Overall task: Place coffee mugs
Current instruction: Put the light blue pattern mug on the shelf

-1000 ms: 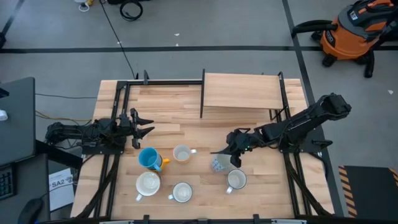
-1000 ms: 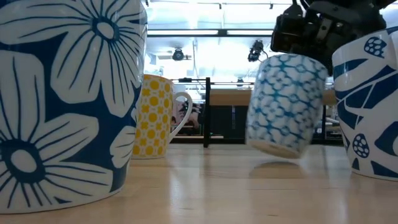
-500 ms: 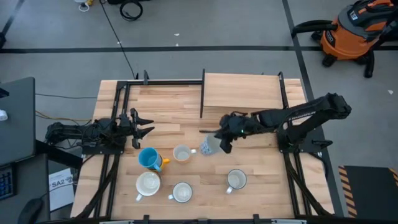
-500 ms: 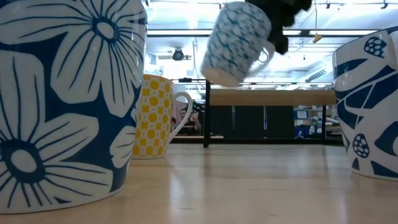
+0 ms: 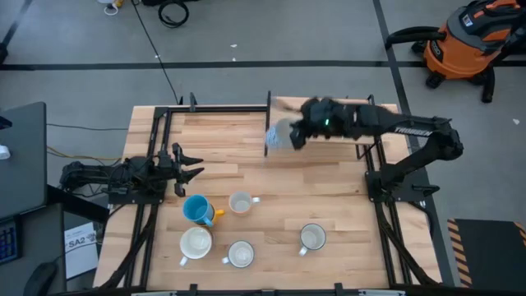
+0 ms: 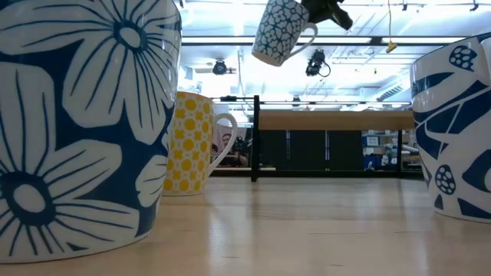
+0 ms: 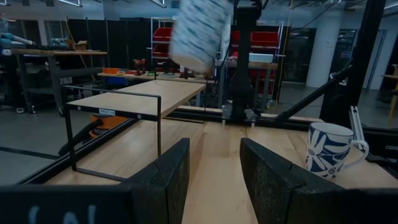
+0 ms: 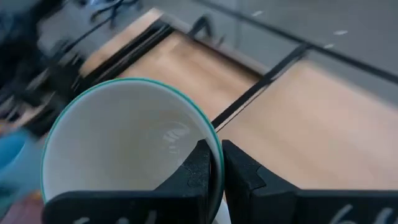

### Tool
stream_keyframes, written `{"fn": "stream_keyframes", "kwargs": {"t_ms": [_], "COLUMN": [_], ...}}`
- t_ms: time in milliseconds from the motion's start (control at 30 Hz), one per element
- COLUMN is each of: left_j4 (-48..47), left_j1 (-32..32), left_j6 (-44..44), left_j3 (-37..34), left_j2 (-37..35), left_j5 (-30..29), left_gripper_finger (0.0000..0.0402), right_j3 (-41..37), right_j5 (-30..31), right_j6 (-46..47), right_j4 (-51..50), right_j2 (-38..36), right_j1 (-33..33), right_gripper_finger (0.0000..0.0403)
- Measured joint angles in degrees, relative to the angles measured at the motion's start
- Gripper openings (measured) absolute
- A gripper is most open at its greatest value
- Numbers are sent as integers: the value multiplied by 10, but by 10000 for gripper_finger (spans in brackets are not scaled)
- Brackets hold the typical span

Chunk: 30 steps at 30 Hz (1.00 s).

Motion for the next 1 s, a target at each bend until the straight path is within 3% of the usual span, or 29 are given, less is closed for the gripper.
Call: {"fn": "stream_keyframes", "kwargs": {"t_ms": [267, 600, 733, 1000], "left_j4": [0, 0, 0, 0], "left_j1": [0, 0, 0, 0], "left_j6": [0, 0, 0, 1], "left_j3": [0, 0, 0, 0], "left_j2": [0, 0, 0, 0], "left_j5": [-2, -2, -2, -12], "left_gripper_finger": [149, 149, 149, 149], "right_j3": [67, 79, 79, 95], "right_j5": [1, -16, -53, -70], "right_j6": [-6, 24, 54, 62], "right_j4": [-17, -16, -16, 18], "right_j2": [0, 0, 0, 32], "right_j1": [-117, -238, -265, -273], "right_gripper_finger": [30, 30, 29, 29]}}
